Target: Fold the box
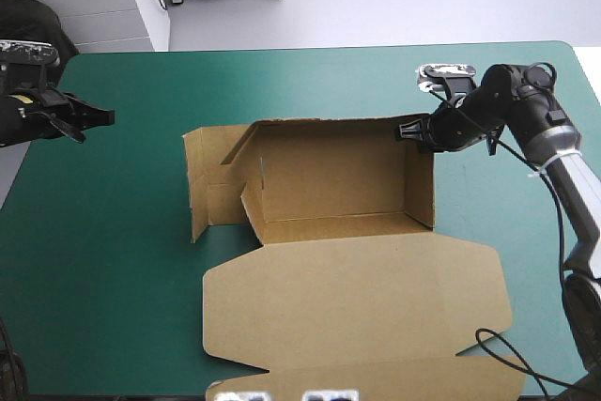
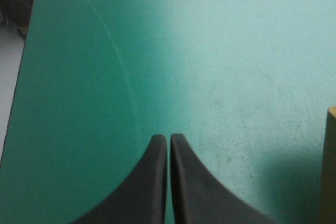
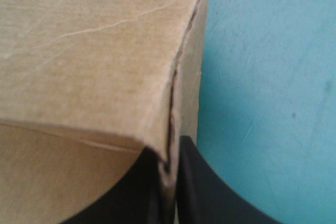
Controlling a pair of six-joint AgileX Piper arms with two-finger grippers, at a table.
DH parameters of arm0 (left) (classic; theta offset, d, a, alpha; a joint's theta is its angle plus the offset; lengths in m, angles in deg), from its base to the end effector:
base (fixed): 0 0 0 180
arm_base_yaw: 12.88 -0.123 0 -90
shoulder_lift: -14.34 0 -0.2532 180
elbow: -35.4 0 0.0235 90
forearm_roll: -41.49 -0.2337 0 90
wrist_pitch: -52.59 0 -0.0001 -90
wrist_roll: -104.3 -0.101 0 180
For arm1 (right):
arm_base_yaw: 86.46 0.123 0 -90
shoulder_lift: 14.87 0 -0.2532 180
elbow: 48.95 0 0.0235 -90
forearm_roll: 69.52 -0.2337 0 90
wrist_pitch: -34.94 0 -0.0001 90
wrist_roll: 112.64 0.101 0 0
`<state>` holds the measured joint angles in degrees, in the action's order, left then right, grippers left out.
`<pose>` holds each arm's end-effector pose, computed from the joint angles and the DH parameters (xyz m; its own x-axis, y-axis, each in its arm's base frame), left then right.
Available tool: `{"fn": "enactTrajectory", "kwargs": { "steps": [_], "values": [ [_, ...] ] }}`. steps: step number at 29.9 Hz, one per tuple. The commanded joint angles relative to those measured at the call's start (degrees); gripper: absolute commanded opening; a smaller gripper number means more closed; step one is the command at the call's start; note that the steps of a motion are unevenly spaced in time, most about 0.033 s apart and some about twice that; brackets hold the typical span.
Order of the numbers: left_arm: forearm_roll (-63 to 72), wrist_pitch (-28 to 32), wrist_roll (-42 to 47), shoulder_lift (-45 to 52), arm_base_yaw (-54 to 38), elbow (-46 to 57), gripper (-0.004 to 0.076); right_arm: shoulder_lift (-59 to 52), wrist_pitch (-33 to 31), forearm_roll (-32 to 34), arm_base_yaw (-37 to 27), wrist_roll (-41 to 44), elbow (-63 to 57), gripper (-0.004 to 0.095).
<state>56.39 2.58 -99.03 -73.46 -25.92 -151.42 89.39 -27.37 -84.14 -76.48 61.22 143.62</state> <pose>0.2901 0.0467 0.3721 -0.6264 0.0920 -0.7741 0.0755 0.9955 0.0573 0.3319 0.0813 0.2971 -0.8827 -0.1420 -0.4479 -0.2562 0.9445 0.2056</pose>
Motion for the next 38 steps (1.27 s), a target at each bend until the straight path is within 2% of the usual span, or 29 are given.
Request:
{"fn": "enactTrajectory", "kwargs": {
  "steps": [1, 5, 7, 9, 12, 15, 26, 30, 38],
  "values": [
    [1.45, 2.69, -0.82, 1.18, -0.2, -1.41, 0.0006, 1.06, 5.7, -2.01, 0.09, -4.01, 1.24, 0.0001],
    [1.23, 2.47, -3.03, 1.04, -0.2, -1.41, 0.0006, 3.58, 10.53, -3.59, 0.09, -5.55, 1.24, 0.0003],
    [1.23, 2.3, -3.03, 1.04, -0.2, -1.41, 0.0006, 4.49, 12.88, -3.67, 0.13, -4.13, 1.24, 0.0044],
    [1.23, 2.3, -3.03, 1.04, -0.2, -1.41, 0.0006, 4.87, 14.41, -3.24, 0.13, -3.25, 1.24, 0.0147],
    [1.48, 2.4, -3.03, 1.0, -0.2, -1.41, 0.0006, 4.75, 15.73, -1.85, 0.13, -3.25, 1.49, 0.0353],
    [1.48, 2.17, -3.03, 1.0, -0.2, -1.41, 0.0006, 4.75, 14.11, 0.17, 0.13, -3.25, 4.53, 0.0454],
    [1.48, -0.76, -2.92, 1.0, -0.2, -1.41, 0.0006, 4.75, -2.4, 2.14, 0.13, -3.69, 26.67, 0.0454],
    [1.48, -2.51, -2.92, 1.0, -0.2, -1.41, 0.0006, 4.75, -9.15, 3.61, 0.13, -1.39, 31.58, 0.0451],
    [1.48, -5.31, -2.92, 1.0, -0.2, -1.41, 0.0006, 5.86, -9.15, 5.83, 0.13, 3.13, 28.16, 0.0448]
  ]
}}
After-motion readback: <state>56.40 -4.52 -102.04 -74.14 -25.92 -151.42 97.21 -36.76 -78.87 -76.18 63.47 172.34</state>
